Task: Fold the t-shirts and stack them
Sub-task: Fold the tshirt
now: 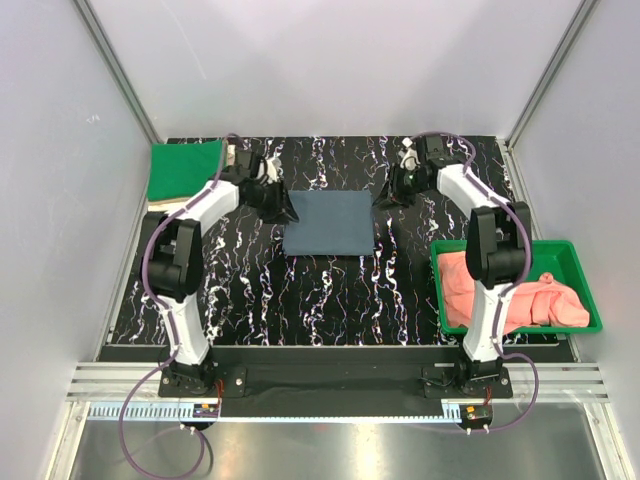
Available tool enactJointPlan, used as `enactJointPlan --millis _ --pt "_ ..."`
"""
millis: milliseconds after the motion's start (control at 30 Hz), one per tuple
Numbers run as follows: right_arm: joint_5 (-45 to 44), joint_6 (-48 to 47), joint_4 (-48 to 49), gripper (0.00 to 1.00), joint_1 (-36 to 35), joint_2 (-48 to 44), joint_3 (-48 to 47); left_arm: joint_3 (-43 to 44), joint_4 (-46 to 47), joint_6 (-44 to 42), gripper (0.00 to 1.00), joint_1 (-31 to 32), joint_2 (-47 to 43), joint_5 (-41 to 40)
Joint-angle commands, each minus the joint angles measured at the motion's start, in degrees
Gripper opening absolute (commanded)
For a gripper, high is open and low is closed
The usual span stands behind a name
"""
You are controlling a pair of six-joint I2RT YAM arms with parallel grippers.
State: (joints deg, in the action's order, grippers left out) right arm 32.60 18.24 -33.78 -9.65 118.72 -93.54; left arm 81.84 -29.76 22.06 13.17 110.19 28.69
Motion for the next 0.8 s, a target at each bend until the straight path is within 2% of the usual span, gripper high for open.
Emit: enactJointPlan --millis 0,233,467,567,700,767 --pt "2.55 2.15 1.78 0.31 -2.3 -5.51 3.53 -1.77 0.84 -0.97 0.42 3.87 0.55 0.32" --pt "6.6 2.68 8.02 0.28 -3.89 -4.46 13.55 -9.15 2.33 -0.01 0.41 4.94 0.21 -6.97" --pt "0.62 0.83 6.62 0.27 -3.71 -5.68 16.81 -13.64 3.39 1.66 0.41 4.94 -6.38 -7.94" --pt "1.24 1.62 6.53 0.28 -3.8 -10.5 17.42 -12.85 3.22 2.72 0.46 3.72 -9.99 -8.83" --pt "1.5 2.32 6.53 0.33 -3.8 -15.16 18.56 -8.82 3.04 1.06 0.49 -0.68 -8.77 -0.92" --pt "1.15 2.68 6.53 0.38 -3.71 -16.41 19.27 -5.65 2.6 -1.58 0.52 -1.3 -8.07 -4.06"
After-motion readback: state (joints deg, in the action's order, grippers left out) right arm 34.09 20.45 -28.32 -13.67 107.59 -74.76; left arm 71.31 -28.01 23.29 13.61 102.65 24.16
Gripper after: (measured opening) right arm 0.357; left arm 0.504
